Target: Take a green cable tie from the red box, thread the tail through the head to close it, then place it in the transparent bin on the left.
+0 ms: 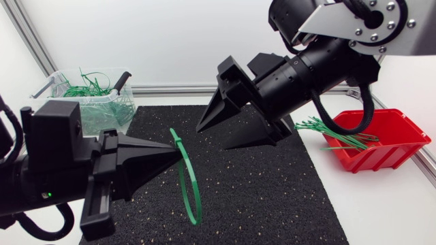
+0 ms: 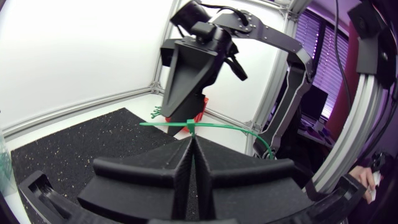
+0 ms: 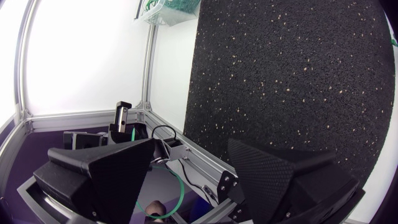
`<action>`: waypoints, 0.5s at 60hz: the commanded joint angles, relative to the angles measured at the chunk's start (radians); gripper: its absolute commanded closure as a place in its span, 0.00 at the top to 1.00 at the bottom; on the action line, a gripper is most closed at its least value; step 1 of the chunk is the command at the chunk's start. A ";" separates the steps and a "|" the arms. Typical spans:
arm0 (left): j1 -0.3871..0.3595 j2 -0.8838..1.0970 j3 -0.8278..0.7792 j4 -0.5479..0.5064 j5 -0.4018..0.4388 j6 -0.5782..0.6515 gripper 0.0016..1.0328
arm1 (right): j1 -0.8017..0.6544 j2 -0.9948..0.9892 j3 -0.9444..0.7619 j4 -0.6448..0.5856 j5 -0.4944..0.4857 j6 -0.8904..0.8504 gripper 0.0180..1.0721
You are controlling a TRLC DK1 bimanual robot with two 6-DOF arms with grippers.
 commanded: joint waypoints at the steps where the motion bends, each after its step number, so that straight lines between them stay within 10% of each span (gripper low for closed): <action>1: -0.028 -0.007 -0.054 0.029 -0.009 0.066 0.04 | 0.016 0.020 0.045 -0.026 -0.023 -0.017 0.84; 30: -0.092 0.013 -0.076 0.076 -0.071 0.104 0.04 | 0.076 0.054 0.069 -0.083 -0.126 -0.013 0.55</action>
